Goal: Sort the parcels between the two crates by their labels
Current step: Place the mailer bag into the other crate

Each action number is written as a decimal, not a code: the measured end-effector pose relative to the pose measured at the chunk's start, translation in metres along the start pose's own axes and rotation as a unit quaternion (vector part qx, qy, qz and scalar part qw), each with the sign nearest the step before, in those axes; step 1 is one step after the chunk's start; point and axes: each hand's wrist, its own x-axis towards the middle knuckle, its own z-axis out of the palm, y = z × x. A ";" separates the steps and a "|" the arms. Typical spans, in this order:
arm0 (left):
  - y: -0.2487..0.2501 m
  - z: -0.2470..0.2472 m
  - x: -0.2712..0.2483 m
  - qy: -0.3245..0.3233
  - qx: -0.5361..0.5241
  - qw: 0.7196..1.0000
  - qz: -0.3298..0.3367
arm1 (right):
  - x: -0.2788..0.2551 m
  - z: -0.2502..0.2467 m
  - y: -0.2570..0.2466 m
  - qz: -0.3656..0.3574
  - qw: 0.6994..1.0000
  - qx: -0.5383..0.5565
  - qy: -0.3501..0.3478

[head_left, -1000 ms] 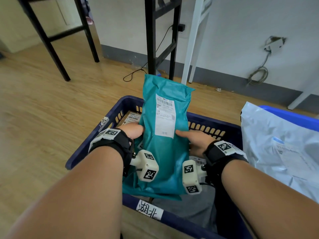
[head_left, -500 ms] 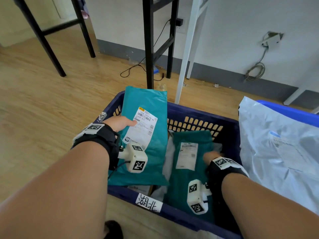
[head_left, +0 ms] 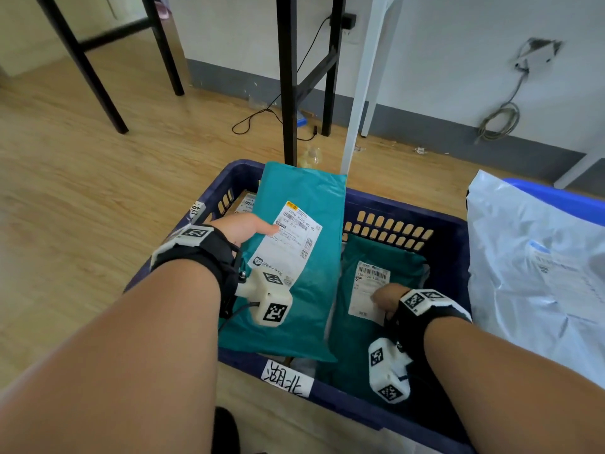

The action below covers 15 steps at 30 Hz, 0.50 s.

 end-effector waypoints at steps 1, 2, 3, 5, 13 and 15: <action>0.005 0.008 -0.011 -0.031 -0.007 0.999 -0.004 | -0.001 -0.007 -0.004 -0.018 0.995 0.096 0.029; 0.009 0.015 -0.016 -0.066 -0.010 0.998 -0.007 | -0.001 -0.015 -0.009 -0.032 0.978 0.203 0.042; 0.012 0.022 -0.023 -0.085 -0.014 0.996 -0.013 | -0.004 -0.022 -0.015 -0.048 0.946 0.320 0.014; 0.015 0.034 -0.024 -0.109 -0.031 0.993 -0.019 | -0.017 -0.031 -0.030 -0.107 0.883 0.450 -0.078; 0.017 0.067 -0.021 -0.128 -0.024 0.990 -0.050 | -0.017 -0.056 -0.023 -0.045 0.994 0.015 0.098; 0.014 0.064 -0.018 -0.107 -0.014 0.992 -0.062 | -0.003 -0.048 0.000 -0.004 0.990 -0.096 0.101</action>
